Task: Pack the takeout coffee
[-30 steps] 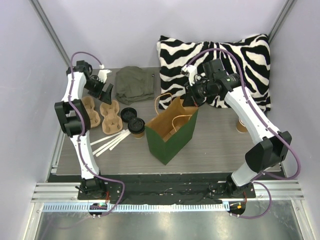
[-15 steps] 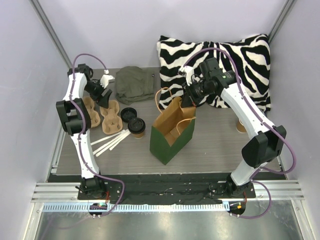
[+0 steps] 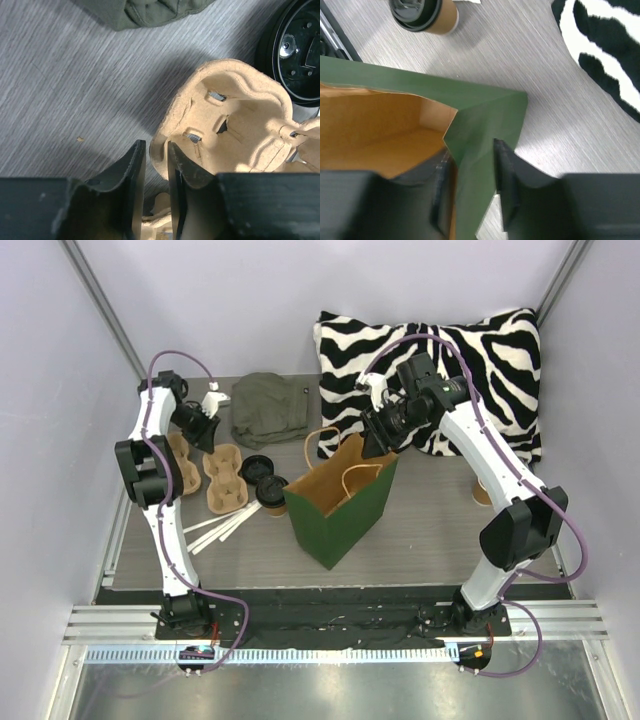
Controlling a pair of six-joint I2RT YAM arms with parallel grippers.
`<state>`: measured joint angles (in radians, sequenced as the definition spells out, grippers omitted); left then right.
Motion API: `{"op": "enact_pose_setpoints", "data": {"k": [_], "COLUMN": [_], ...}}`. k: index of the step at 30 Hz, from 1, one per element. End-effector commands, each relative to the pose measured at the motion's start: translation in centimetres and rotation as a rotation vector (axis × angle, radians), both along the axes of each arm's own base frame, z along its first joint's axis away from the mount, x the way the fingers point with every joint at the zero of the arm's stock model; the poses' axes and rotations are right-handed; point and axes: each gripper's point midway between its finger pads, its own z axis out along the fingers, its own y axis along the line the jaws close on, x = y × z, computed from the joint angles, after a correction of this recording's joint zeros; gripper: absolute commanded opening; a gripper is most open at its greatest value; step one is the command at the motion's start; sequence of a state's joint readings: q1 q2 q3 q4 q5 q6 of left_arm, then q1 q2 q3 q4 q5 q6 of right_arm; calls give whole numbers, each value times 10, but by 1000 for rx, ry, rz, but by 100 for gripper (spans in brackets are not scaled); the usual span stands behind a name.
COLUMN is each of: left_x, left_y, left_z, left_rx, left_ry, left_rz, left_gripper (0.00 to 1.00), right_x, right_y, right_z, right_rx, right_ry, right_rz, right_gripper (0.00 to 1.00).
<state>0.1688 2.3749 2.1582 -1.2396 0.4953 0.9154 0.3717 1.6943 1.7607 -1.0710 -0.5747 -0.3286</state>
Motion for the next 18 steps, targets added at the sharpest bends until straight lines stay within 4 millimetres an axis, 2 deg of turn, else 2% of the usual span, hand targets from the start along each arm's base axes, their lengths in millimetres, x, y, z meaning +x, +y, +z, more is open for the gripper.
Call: {"op": "enact_pose_setpoints", "data": {"k": [1, 4, 8, 12, 18], "left_x": [9, 9, 7, 9, 6], "left_y": [1, 1, -1, -2, -9], "left_z": [15, 13, 9, 4, -1], "left_rx": [-14, -13, -12, -5, -15], "left_ry": [-50, -41, -34, -34, -15], "left_rz": [0, 7, 4, 3, -4], "left_gripper": [26, 25, 40, 39, 34], "right_x": [7, 9, 8, 7, 5], "right_y": [-9, -14, -19, -22, -22], "right_z": [10, 12, 11, 10, 9], "right_rx": [-19, -16, -18, -23, -29], "right_ry": [-27, -19, -11, -9, 1], "right_rz": [-17, -35, -48, -50, -41], "right_gripper": [46, 53, 61, 65, 66]}}
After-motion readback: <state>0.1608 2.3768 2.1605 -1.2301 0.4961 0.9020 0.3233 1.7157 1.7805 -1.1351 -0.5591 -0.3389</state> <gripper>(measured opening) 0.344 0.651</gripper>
